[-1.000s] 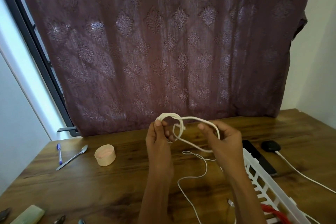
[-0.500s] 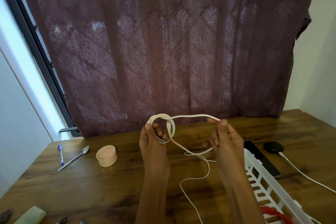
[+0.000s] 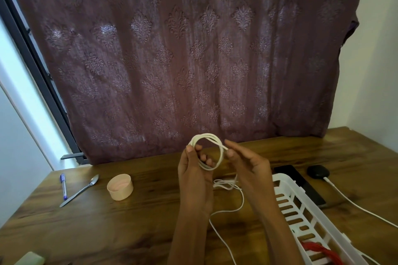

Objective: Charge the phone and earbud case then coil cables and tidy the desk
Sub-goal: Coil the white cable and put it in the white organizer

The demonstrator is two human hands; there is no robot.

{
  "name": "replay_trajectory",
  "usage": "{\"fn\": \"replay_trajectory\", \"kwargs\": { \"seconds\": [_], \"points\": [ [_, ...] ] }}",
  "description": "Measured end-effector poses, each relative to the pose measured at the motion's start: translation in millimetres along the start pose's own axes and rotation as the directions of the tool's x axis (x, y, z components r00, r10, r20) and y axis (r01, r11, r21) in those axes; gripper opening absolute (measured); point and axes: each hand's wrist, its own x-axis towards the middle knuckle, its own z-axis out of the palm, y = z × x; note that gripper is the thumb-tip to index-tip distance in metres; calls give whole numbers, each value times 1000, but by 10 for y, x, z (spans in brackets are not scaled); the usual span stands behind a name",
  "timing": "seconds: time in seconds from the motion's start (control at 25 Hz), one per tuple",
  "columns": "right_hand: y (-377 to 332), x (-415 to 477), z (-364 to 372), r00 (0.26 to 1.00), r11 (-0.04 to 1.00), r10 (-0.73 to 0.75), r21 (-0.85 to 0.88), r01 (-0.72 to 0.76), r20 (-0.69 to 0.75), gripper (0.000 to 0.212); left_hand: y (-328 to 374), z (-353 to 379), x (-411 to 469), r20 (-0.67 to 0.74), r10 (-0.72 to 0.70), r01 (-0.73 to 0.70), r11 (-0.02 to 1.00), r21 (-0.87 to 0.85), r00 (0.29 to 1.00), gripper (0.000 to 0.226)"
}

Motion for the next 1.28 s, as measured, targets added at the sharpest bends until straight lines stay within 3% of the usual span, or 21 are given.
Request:
{"fn": "replay_trajectory", "kwargs": {
  "seconds": [0.12, 0.2, 0.32, 0.44, 0.56, 0.6, 0.68, 0.8, 0.96, 1.04, 1.12, 1.16, 1.28],
  "points": [
    [1, -2, 38, 999, 999, 4, 48, -2, -36, 22, -59, 42, -54, 50, -44, 44, 999, -7, 998, 31],
    [-18, 9, -18, 992, 997, -4, 72, 13, -128, 20, -55, -3, -62, 88, -80, 61, 979, 197, 993, 33],
    [-88, 14, -141, 989, 998, 3, 67, 7, -150, 21, 61, -59, 21, 137, -135, 44, 852, 522, 981, 37],
    [-137, 1, -228, 997, 995, -22, -103, 15, -71, 22, 280, 21, 123, 300, -103, -129, 738, 662, 949, 29],
    [-171, -18, -228, 999, 974, -48, -223, 44, -12, 10, 357, 112, 140, 488, -132, -379, 471, 797, 863, 22],
    [-185, -27, -225, 998, 973, -66, -222, 61, -17, 7, 356, 116, 125, 509, -124, -417, 428, 802, 852, 19],
    [-187, -24, -248, 990, 962, -128, -251, 110, -57, 9, 332, 101, 73, 492, -86, -403, 461, 791, 867, 16],
    [-148, -8, -298, 965, 869, -242, -466, 169, -101, 14, 271, 87, -22, 403, -32, -309, 586, 749, 915, 15],
    [-100, -32, -286, 947, 846, -274, -511, 153, -170, 15, 204, 92, -108, 282, 24, -211, 725, 656, 959, 18],
    [-92, -43, -227, 980, 928, -101, -371, 30, -174, 20, 174, 98, -131, 231, 80, -208, 763, 612, 970, 16],
    [-126, -55, -160, 980, 970, 154, -168, -174, -127, 50, 142, 106, -143, 191, 152, -238, 771, 591, 970, 16],
    [-154, -67, -136, 970, 965, 223, -120, -233, -93, 53, 127, 109, -146, 180, 182, -254, 769, 587, 967, 16],
    [-193, -77, -99, 983, 975, 181, -129, -180, 1, 21, 102, 100, -149, 165, 228, -281, 756, 591, 960, 17]
  ]
}}
